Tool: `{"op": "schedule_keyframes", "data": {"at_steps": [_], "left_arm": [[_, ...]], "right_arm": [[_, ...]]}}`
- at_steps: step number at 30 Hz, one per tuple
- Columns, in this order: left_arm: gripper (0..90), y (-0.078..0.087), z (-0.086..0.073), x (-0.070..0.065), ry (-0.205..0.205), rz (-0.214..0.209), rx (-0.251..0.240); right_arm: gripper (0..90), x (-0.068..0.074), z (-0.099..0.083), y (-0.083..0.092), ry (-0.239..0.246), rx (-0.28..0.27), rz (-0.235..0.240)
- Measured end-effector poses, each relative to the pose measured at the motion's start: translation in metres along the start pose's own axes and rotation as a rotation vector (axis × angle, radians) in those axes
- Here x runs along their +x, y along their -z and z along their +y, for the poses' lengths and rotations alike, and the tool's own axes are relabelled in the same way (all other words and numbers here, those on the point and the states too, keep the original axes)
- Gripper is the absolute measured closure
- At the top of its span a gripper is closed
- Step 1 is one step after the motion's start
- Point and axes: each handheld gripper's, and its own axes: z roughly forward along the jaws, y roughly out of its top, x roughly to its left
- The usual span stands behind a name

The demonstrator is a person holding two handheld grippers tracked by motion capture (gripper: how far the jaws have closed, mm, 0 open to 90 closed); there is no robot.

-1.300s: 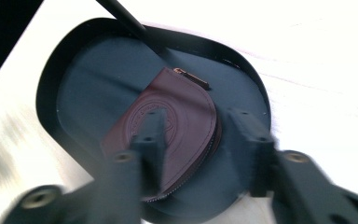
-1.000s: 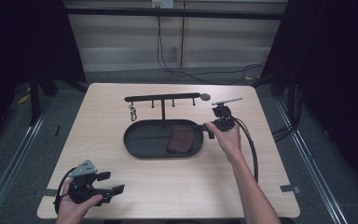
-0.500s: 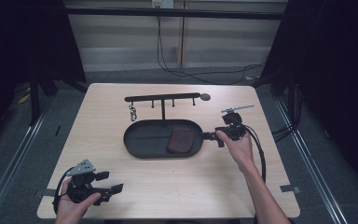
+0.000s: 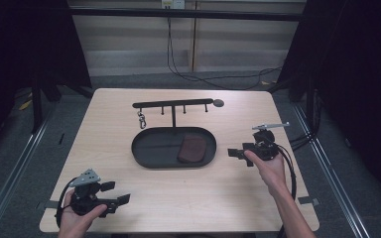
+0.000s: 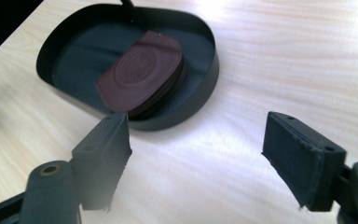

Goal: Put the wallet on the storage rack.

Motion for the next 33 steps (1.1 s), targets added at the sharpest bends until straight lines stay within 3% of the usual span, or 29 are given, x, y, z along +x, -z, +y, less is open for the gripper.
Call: {"op": "schedule_keyframes", "data": {"at_steps": [21,23,28,31,33], "left_arm": [[20.0,-0.001,0.000,0.001,0.005,0.010,0.005],[19.9,-0.001,0.000,0.001,0.002,0.011,0.007],[20.0,-0.003,-0.001,0.002,0.012,0.017,0.015],[20.0,-0.002,-0.001,0.001,0.025,-0.007,0.009],[19.9,-0.001,0.000,0.000,0.013,-0.008,0.008]], "right_arm": [[19.4,0.000,-0.068,0.032,0.012,-0.023,-0.078],[18.7,-0.003,-0.073,0.035,0.007,-0.004,-0.075],[18.1,-0.011,-0.091,0.041,-0.012,-0.023,-0.091],[18.7,-0.015,-0.100,0.039,-0.025,-0.006,-0.096],[18.7,-0.017,-0.102,0.037,-0.033,0.002,-0.096]]}}
